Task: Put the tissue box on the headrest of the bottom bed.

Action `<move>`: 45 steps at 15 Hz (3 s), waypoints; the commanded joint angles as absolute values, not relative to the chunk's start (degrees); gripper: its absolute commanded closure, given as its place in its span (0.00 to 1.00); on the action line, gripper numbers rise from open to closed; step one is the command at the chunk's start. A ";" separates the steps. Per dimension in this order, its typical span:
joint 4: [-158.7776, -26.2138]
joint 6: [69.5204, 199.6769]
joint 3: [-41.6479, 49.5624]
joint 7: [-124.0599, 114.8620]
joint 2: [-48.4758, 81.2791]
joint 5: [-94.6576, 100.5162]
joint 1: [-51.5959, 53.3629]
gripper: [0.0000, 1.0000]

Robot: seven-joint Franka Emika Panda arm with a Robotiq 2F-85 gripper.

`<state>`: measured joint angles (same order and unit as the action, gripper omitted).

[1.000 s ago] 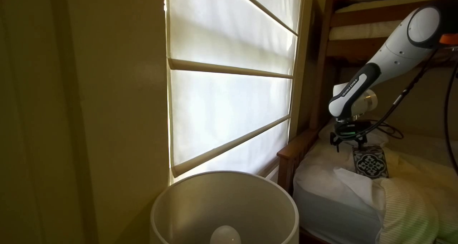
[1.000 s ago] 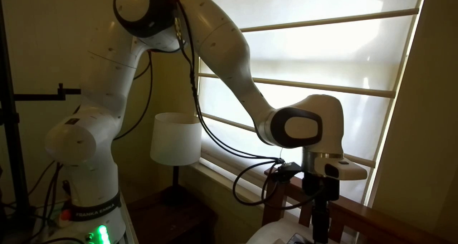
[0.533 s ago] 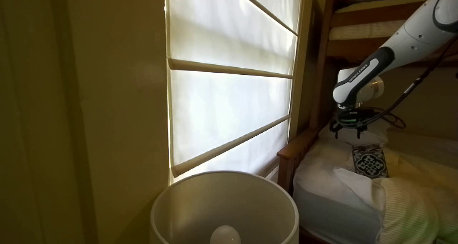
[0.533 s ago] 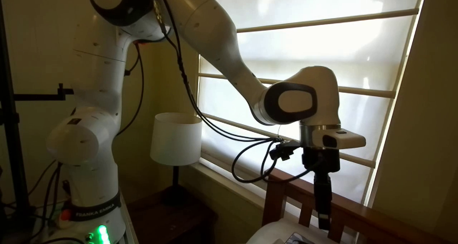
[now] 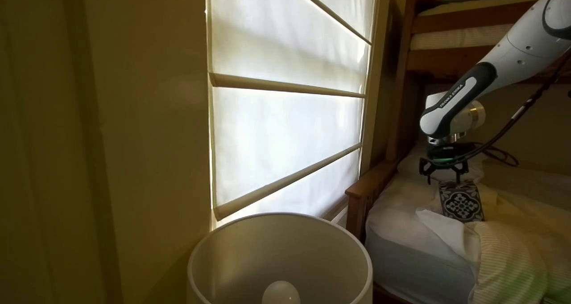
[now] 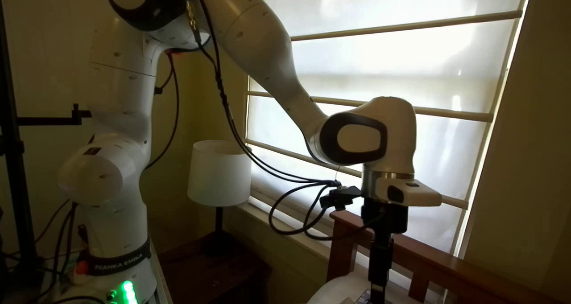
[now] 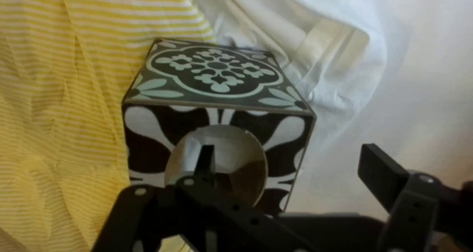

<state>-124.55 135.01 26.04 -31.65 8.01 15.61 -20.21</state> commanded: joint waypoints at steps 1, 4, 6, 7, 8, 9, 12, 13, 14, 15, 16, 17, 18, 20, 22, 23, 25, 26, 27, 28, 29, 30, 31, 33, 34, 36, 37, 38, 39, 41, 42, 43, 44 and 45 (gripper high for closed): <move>-126.32 134.63 27.27 -34.00 6.13 16.47 -20.83 0.00; -125.75 135.07 28.11 -34.63 7.14 17.23 -21.19 0.00; -125.20 135.37 28.06 -34.14 8.43 17.42 -21.14 0.00; -124.96 135.41 27.92 -33.85 9.00 17.53 -21.04 0.00; -124.82 135.84 27.64 -33.25 9.59 17.58 -20.83 0.00; -124.56 136.30 27.37 -32.83 10.34 17.84 -20.59 0.00; -123.53 137.60 26.81 -33.01 12.24 19.87 -19.54 0.00; -123.05 138.01 26.82 -33.06 12.95 20.47 -19.20 0.00; -122.63 138.25 26.93 -33.22 13.50 20.98 -18.90 0.00; -122.09 138.13 27.16 -33.11 14.08 21.26 -18.71 0.00; -121.81 138.08 27.32 -33.08 14.48 21.38 -18.56 0.00; -121.58 138.03 27.44 -33.04 14.80 21.38 -18.50 0.00; -121.30 137.92 27.60 -33.27 15.16 21.50 -18.41 0.20; -121.00 137.80 27.74 -33.18 15.58 21.30 -18.39 0.32; -120.95 137.79 27.97 -33.39 15.71 21.44 -18.28 0.48; -121.07 137.72 28.10 -33.51 15.45 21.58 -18.21 0.56; -121.24 137.66 28.33 -33.71 14.88 22.02 -18.06 0.68; -121.50 137.57 28.49 -33.86 14.36 22.45 -17.90 0.76; -121.62 137.49 28.58 -33.85 14.04 22.79 -17.80 0.82; -121.76 137.22 28.62 -33.64 13.60 23.11 -17.70 0.89; -121.97 136.97 28.54 -33.19 13.09 23.30 -17.69 0.96; -122.45 136.54 28.17 -31.41 12.09 22.88 -17.95 0.97; -122.80 135.93 27.82 -28.92 11.15 22.44 -18.25 1.00; -124.52 135.67 27.13 -19.78 8.05 22.84 -19.07 1.00; -125.57 135.77 27.26 -16.59 6.08 23.74 -19.25 0.99; -127.53 137.18 27.35 -10.02 1.81 24.69 -20.13 1.00; -128.12 137.85 27.27 -6.66 -0.01 24.77 -20.75 1.00; -128.71 138.13 27.12 -3.09 -1.89 24.43 -21.35 1.00; -128.78 138.41 27.01 0.94 -3.42 23.33 -22.04 1.00; -129.17 139.05 27.13 9.13 -6.40 20.67 -23.01 1.00; -128.90 139.19 27.39 13.68 -7.39 17.90 -23.26 1.00; -128.71 138.58 27.60 17.94 -8.32 14.19 -23.09 1.00; -126.64 137.76 26.80 10.89 -4.58 18.26 -23.57 1.00; -126.80 137.76 26.97 14.16 -5.76 16.35 -23.69 1.00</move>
<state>-126.95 137.85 27.80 14.04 -5.90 16.56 -22.85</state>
